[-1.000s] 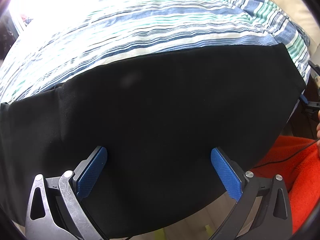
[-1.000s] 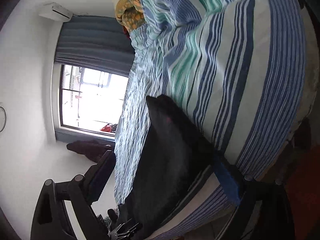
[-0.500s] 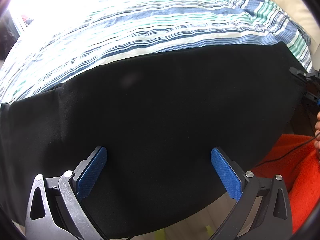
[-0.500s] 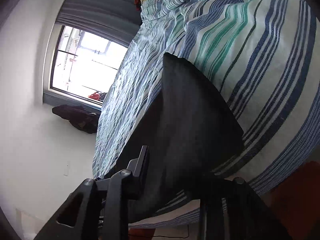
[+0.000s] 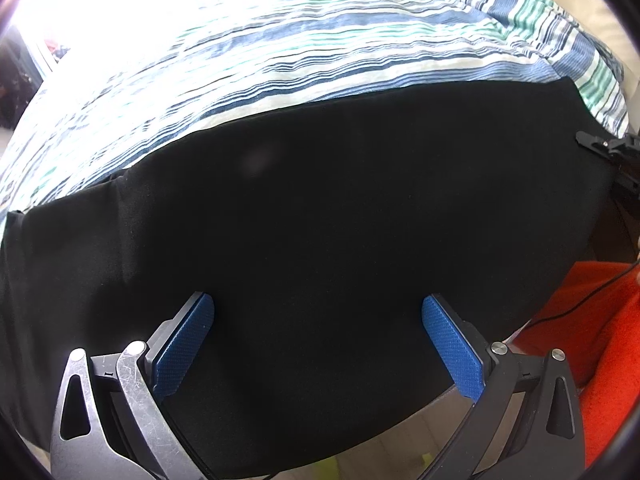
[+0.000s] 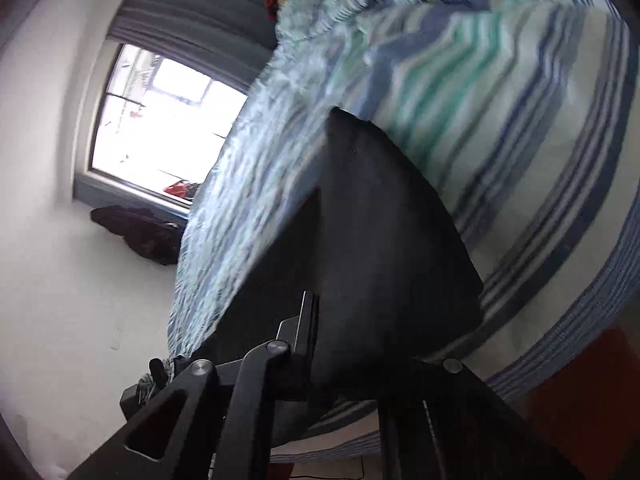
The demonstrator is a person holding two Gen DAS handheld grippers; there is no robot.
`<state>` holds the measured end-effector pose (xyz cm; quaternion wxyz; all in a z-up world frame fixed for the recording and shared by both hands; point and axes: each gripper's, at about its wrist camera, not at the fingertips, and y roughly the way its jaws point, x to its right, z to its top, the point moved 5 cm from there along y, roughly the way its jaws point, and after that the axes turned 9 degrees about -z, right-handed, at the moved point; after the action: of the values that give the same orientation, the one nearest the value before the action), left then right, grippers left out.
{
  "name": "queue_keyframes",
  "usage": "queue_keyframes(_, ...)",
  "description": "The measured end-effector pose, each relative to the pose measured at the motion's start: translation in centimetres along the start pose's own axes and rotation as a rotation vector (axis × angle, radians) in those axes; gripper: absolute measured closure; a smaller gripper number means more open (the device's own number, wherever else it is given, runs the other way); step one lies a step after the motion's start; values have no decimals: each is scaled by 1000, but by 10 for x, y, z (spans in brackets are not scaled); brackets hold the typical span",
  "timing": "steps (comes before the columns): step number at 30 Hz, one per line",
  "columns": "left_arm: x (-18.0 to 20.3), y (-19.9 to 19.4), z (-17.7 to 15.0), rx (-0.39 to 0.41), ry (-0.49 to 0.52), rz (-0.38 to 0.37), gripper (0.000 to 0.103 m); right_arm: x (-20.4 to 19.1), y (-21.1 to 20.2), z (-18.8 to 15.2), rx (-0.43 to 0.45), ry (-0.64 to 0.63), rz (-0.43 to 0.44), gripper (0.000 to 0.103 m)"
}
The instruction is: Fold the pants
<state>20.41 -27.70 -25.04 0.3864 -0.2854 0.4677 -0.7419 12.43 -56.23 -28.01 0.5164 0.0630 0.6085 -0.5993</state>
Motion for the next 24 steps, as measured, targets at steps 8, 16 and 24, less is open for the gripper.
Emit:
queue_keyframes(8,-74,-67,25,72,-238,-164,5,-125,-69,-6,138,-198,164,93)
queue_keyframes(16,-214,-151,-22,243,-499,-150,5,-341,-41,-107,105,-498,244,93)
queue_keyframes(24,-321,-173,-120,256,-726,-51,6,-364,141,-314,-176,-928,-15,14)
